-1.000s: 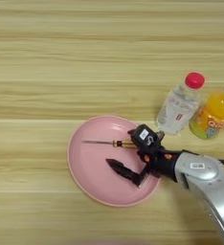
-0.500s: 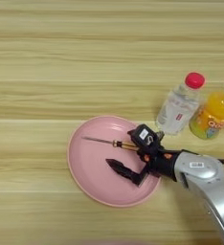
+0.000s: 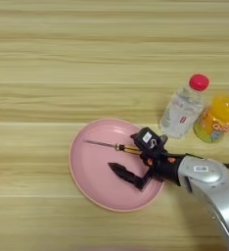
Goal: Move the objects on the table
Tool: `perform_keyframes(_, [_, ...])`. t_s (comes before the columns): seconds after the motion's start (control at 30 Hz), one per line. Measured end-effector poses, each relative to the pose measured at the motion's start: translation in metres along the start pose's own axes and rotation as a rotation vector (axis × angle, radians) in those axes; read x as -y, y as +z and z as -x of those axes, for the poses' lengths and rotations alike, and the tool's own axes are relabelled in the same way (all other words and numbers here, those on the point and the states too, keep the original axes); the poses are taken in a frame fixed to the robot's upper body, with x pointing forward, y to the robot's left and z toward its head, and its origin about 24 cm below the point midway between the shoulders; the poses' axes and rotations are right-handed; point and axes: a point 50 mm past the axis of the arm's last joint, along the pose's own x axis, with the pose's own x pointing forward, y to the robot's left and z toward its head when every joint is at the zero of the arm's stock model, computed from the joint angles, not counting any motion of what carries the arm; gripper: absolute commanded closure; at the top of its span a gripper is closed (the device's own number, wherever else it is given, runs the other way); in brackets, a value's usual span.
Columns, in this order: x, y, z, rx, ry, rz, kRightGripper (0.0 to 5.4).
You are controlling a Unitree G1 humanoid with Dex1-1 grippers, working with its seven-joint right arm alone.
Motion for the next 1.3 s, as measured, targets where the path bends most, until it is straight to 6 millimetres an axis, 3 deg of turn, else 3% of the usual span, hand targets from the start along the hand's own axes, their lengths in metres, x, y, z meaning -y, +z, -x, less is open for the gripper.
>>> perform_keyframes(0.67, [0.0008, 0.0003, -0.0001, -0.007, -0.016, -0.002, 2.03])
perform_keyframes(0.83, [0.0007, 0.0006, 0.0002, -0.010, -0.021, -0.004, 2.76])
perform_keyframes(1.3, [-0.0005, 0.0013, 0.0014, -0.018, -0.023, -0.008, 4.04])
